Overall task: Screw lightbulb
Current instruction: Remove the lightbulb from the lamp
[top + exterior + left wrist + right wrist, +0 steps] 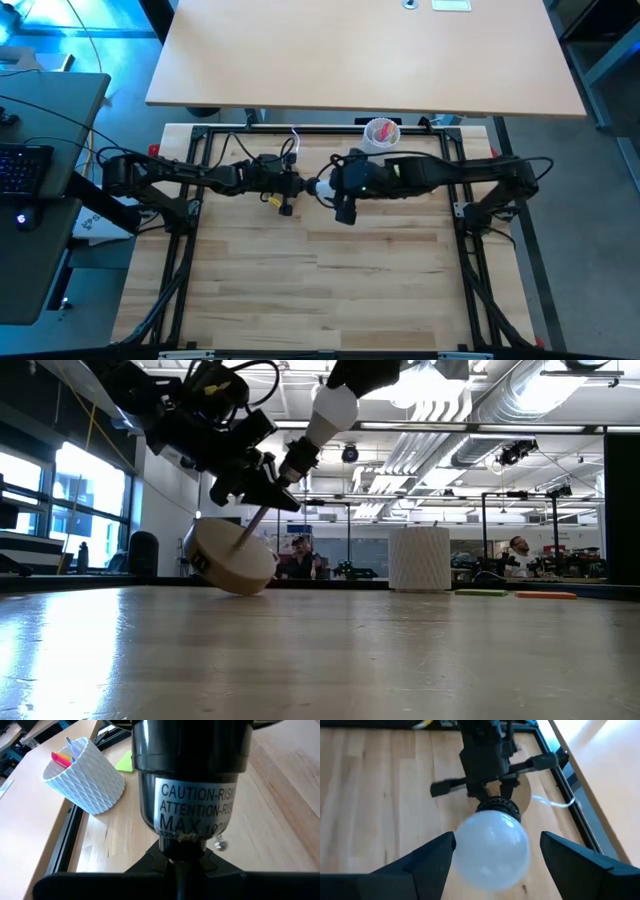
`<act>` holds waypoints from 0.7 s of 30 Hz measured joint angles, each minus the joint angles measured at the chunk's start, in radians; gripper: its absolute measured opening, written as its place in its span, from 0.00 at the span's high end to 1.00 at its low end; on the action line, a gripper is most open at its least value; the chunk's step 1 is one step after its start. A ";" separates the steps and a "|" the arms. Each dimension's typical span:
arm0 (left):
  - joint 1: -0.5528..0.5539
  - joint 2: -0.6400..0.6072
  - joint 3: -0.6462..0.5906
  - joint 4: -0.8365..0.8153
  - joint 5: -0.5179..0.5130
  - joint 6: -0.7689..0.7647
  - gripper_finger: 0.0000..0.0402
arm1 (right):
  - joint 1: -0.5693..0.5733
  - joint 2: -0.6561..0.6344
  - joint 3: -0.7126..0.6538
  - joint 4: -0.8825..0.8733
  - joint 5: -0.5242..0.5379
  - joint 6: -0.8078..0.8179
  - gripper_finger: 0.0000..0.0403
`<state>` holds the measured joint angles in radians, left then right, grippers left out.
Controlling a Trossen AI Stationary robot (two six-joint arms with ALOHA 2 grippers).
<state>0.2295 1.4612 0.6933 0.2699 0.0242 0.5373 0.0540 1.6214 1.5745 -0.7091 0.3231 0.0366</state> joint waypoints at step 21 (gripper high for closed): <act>-0.001 0.001 0.000 -0.006 0.012 -0.009 0.95 | 0.025 0.017 -0.003 -0.019 0.014 -0.695 0.27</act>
<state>0.2283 1.4620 0.6930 0.2634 0.0364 0.5282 0.0792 1.6382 1.5715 -0.7279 0.3369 -0.6586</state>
